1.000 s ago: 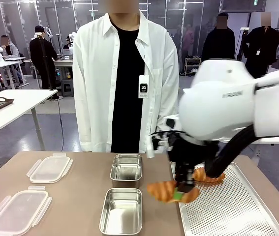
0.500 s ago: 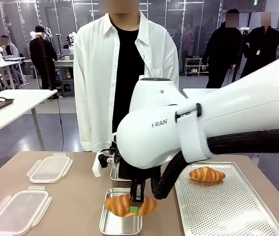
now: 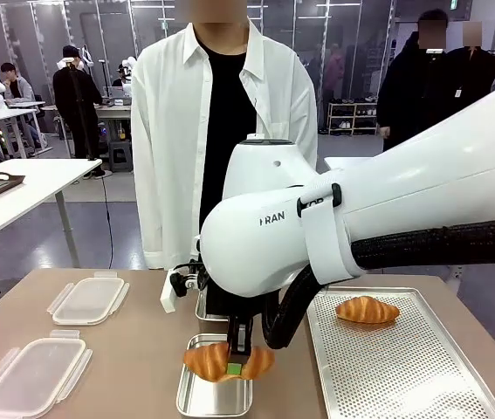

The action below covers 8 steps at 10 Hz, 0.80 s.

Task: Place the bread into the airtight container.
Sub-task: Pick up a Butter Roll and place it into an empty Airtight Container.

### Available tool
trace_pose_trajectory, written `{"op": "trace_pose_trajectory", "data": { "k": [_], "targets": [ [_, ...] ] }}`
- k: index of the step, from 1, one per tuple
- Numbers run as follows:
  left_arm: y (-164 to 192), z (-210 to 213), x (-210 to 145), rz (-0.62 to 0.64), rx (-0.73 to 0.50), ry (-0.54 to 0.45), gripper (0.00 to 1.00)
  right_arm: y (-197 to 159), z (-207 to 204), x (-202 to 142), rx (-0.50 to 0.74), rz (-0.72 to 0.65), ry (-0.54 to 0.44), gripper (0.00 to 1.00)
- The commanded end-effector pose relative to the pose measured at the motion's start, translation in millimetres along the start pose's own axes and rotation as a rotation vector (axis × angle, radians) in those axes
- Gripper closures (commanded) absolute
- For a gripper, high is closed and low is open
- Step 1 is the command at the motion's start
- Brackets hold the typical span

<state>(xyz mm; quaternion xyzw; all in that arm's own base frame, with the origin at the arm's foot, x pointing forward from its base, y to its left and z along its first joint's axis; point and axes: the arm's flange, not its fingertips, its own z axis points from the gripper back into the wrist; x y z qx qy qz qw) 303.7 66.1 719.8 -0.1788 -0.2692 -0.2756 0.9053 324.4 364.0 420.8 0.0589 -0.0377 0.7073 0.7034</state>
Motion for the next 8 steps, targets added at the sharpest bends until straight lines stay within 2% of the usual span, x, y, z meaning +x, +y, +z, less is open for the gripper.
{"op": "trace_pose_trajectory", "data": {
  "k": [1, 2, 3, 4, 6, 8],
  "targets": [
    [-1, 1, 0, -0.014, -0.005, 0.002, 0.0, 4, 0, 1, 0.004, -0.001, -0.007, 1.0],
    [-1, 1, 0, -0.014, -0.005, 0.002, 0.0, 0, 0, 0, 0.0, 0.0, 0.0, 0.83],
    [-1, 1, 0, -0.014, -0.005, 0.002, 0.0, -9, -3, -4, 0.029, -0.03, -0.047, 0.83],
    [-1, 1, 0, -0.014, -0.005, 0.002, 0.0, -14, -6, -4, 0.018, -0.126, -0.092, 0.83],
    [-1, 1, 0, -0.014, -0.005, 0.002, 0.0, -8, -5, -4, -0.002, -0.304, -0.123, 0.83],
    [-1, 1, 0, -0.014, -0.005, 0.002, 0.0, 0, -5, 2, -0.083, -0.566, -0.19, 0.83]
  ]
}}
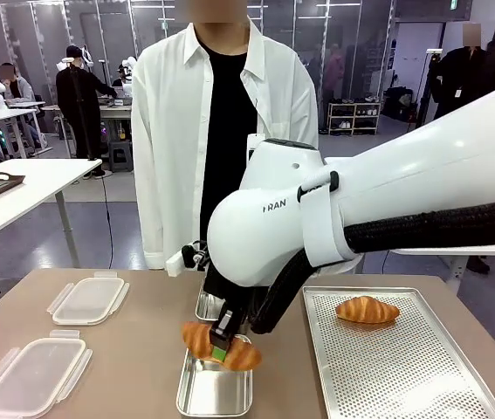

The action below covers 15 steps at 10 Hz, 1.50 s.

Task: Place the bread into the airtight container.
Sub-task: Pick up a Butter Roll and place it into an empty Airtight Container.

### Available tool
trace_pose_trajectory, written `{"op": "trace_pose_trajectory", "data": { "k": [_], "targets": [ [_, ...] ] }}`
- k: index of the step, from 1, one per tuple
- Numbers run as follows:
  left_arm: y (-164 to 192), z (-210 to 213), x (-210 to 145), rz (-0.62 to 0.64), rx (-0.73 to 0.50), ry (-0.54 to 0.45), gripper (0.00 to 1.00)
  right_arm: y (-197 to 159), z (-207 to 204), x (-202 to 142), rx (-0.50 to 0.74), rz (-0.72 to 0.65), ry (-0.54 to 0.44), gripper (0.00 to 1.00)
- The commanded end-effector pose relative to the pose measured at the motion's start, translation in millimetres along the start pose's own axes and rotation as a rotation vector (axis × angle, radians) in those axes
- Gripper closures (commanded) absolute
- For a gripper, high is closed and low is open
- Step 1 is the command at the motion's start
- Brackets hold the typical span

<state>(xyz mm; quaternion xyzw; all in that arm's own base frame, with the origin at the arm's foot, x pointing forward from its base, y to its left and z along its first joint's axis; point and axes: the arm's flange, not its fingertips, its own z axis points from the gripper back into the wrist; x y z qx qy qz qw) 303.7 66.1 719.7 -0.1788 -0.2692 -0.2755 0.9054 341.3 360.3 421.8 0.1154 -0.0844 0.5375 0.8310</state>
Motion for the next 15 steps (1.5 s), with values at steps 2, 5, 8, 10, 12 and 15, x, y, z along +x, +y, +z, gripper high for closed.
{"op": "trace_pose_trajectory", "data": {
  "k": [2, 5, 8, 10, 12, 15],
  "targets": [
    [-1, 1, 0, -0.014, -0.005, 0.002, 0.0, 36, -10, 3, -0.159, -0.359, -0.121, 0.83],
    [-1, 1, 0, -0.014, -0.005, 0.002, 0.0, 48, -29, 0, -0.213, -0.642, -0.052, 0.83],
    [-1, 1, 0, -0.014, -0.005, 0.002, 0.0, 48, -40, 3, -0.179, -0.787, -0.07, 0.83],
    [-1, 1, 0, -0.014, -0.005, 0.002, 0.0, 41, -48, 11, -0.164, -0.848, -0.058, 0.83],
    [-1, 1, 0, -0.014, -0.005, 0.002, 0.0, 30, -56, 18, -0.146, -0.887, -0.014, 0.83],
    [-1, 1, 0, -0.014, -0.005, 0.002, 0.0, 16, -62, 26, -0.157, -0.922, -0.004, 0.83]
  ]
}}
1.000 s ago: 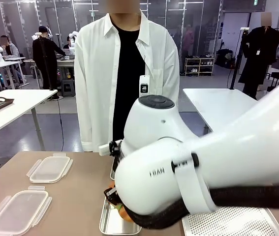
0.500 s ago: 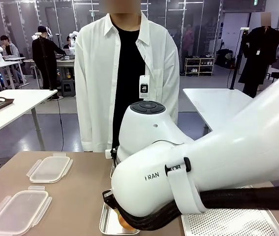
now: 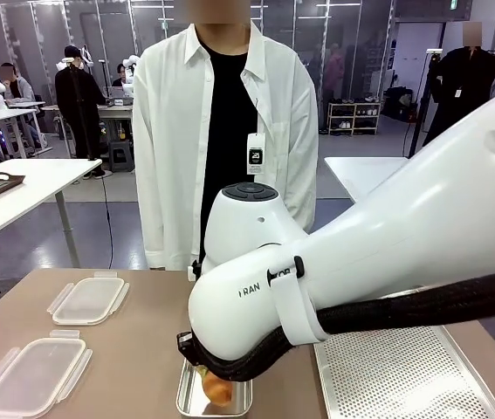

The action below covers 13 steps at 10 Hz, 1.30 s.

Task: Place the bread into the airtight container.
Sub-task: Pick up a Butter Roll and place it into an empty Airtight Container.

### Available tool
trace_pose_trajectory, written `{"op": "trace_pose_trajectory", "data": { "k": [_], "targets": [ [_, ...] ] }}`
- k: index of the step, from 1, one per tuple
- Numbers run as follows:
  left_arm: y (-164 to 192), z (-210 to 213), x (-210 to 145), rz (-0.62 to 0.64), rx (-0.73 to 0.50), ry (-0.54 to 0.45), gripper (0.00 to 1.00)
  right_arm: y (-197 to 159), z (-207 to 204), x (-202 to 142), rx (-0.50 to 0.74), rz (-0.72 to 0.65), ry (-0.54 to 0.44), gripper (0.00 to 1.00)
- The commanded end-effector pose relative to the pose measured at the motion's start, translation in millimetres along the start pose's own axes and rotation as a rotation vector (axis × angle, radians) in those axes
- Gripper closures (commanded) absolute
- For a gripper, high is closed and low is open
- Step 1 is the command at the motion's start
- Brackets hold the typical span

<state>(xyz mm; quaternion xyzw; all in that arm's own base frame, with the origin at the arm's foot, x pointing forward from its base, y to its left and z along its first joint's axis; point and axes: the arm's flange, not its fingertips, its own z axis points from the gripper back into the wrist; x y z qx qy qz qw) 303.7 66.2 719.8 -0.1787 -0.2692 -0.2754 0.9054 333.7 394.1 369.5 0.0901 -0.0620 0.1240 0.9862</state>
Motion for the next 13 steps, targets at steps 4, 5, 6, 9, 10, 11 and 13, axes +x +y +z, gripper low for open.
{"op": "trace_pose_trajectory", "data": {
  "k": [4, 5, 6, 9, 10, 11, 13],
  "targets": [
    [-1, 1, 0, -0.014, -0.005, 0.002, 0.0, 4, -4, 18, -0.091, -0.048, -0.026, 0.13],
    [-1, 1, 0, -0.014, -0.005, 0.002, 0.0, 2, -2, 19, -0.068, -0.058, -0.028, 0.36],
    [-1, 1, 0, -0.014, -0.005, 0.002, 0.0, 0, -2, 20, -0.071, -0.056, -0.037, 0.0],
    [-1, 1, 0, -0.014, -0.005, 0.002, 0.0, -16, -7, 21, -0.041, -0.016, -0.028, 0.0],
    [-1, 1, 0, -0.014, -0.005, 0.002, 0.0, -9, 1, 17, -0.059, -0.021, -0.025, 0.0],
    [-1, 1, 0, -0.014, -0.005, 0.002, 0.0, -9, 1, 17, -0.059, -0.021, -0.025, 0.0],
    [-1, 1, 0, -0.014, -0.005, 0.002, 0.0, -9, 1, 17, -0.059, -0.021, -0.025, 0.0]
  ]
}}
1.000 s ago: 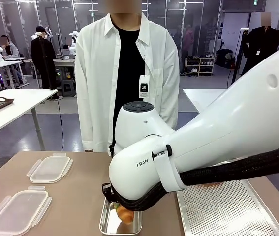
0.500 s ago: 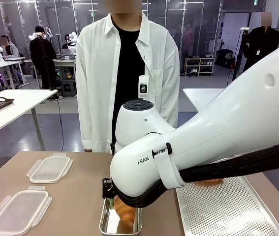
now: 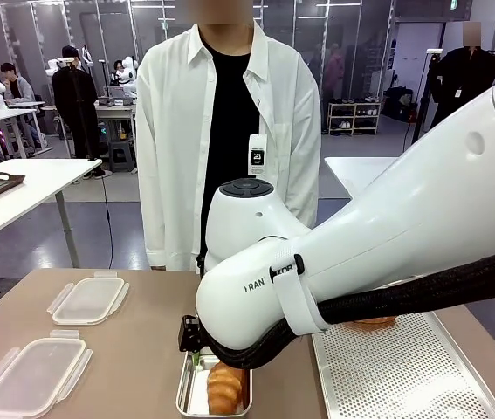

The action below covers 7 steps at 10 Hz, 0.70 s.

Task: Place the bread into the airtight container.
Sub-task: Pick up a Butter Roll and place it into an empty Airtight Container.

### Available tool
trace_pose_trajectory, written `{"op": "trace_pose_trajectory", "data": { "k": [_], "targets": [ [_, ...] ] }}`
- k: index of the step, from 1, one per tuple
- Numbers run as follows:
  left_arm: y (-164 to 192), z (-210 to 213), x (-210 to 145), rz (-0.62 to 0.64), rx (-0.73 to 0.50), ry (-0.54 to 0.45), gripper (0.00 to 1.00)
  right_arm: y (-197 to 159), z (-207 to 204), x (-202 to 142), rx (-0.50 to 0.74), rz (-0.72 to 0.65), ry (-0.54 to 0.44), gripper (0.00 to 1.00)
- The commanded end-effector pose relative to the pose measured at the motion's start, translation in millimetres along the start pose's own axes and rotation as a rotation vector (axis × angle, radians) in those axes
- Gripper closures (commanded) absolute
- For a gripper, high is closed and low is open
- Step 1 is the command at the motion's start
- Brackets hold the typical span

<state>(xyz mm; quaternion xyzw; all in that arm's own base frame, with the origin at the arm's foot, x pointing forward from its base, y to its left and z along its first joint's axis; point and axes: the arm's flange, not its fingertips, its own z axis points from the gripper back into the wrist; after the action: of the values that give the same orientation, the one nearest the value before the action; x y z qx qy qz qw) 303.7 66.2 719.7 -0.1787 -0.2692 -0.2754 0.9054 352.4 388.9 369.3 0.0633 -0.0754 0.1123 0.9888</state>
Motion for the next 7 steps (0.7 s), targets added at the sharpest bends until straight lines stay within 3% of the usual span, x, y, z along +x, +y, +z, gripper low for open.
{"op": "trace_pose_trajectory", "data": {
  "k": [1, 7],
  "targets": [
    [-0.7, 0.8, -0.2, -0.014, -0.005, 0.002, 0.0, 0.7, 2.1, -0.1, -0.001, -0.003, -0.003, 0.0],
    [-0.7, 0.8, -0.2, -0.014, -0.005, 0.002, 0.0, 0.7, 2.1, -0.1, -0.001, -0.003, -0.003, 0.0]
  ]
}}
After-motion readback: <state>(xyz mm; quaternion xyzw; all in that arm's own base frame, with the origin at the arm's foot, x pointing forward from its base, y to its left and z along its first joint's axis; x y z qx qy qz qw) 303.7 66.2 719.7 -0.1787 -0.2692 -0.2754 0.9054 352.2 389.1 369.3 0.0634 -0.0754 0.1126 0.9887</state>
